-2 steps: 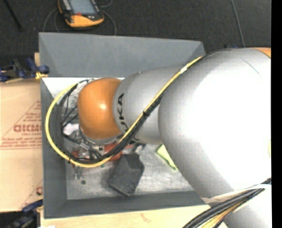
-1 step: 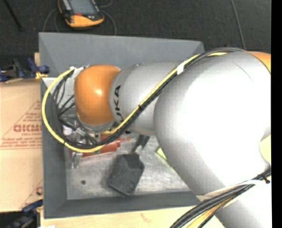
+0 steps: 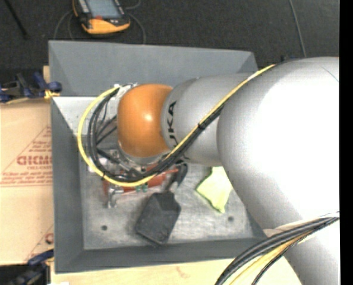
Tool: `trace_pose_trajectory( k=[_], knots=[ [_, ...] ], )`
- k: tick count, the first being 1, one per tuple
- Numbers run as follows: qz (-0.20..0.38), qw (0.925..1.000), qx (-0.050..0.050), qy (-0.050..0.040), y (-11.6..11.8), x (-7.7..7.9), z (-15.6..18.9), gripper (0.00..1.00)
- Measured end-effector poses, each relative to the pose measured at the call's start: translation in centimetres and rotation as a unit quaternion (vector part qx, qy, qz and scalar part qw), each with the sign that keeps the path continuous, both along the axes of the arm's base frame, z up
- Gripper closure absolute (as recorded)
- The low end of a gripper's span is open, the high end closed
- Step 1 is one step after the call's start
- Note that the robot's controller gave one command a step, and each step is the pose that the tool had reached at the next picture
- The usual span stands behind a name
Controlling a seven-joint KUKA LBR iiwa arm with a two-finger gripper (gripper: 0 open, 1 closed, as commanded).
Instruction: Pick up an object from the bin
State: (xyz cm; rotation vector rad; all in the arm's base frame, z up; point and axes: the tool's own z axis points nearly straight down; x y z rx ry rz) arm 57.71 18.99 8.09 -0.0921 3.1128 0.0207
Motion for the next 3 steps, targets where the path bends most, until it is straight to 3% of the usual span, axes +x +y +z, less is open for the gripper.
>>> trace_pose_trajectory(
  k=[1, 2, 3],
  knots=[
    [0.0, 1.0, 0.0, 0.0001, 0.0, 0.0, 0.0, 1.0],
    [-0.003, 0.9999, -0.007, 0.0145, -0.6, -0.3, 3.3, 1.0],
    [-0.01, 0.9999, -0.005, 0.0072, -0.5, 0.4, 5.9, 1.0]
  ],
)
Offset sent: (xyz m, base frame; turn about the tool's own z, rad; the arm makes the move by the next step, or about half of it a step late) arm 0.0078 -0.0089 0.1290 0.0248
